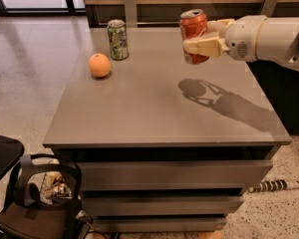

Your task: Place coke can upright

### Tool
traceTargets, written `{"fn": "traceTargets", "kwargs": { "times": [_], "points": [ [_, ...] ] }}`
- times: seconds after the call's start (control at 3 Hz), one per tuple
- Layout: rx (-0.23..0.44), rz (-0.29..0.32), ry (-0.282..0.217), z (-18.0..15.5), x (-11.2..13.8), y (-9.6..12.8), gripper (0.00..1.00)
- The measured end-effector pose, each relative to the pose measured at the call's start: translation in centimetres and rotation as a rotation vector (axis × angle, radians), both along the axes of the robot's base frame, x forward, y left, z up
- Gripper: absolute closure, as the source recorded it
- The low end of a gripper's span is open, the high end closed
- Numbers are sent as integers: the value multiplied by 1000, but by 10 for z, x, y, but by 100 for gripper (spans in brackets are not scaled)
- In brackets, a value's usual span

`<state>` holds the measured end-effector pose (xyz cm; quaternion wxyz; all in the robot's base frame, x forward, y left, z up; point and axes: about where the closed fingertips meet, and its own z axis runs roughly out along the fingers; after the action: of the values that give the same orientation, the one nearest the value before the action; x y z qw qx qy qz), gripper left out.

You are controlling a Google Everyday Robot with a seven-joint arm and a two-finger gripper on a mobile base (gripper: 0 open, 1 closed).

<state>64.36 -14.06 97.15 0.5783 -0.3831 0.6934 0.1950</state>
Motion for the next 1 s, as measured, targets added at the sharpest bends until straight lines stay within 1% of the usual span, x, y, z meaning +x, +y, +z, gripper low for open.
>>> {"fn": "traceTargets", "kwargs": {
  "times": [0.33, 0.67, 1.0],
  "points": [
    [20, 59, -81, -22, 9, 6, 100],
    [61, 95, -93, -42, 14, 7, 100],
    [111, 108, -71, -69, 16, 5, 100]
  ]
}}
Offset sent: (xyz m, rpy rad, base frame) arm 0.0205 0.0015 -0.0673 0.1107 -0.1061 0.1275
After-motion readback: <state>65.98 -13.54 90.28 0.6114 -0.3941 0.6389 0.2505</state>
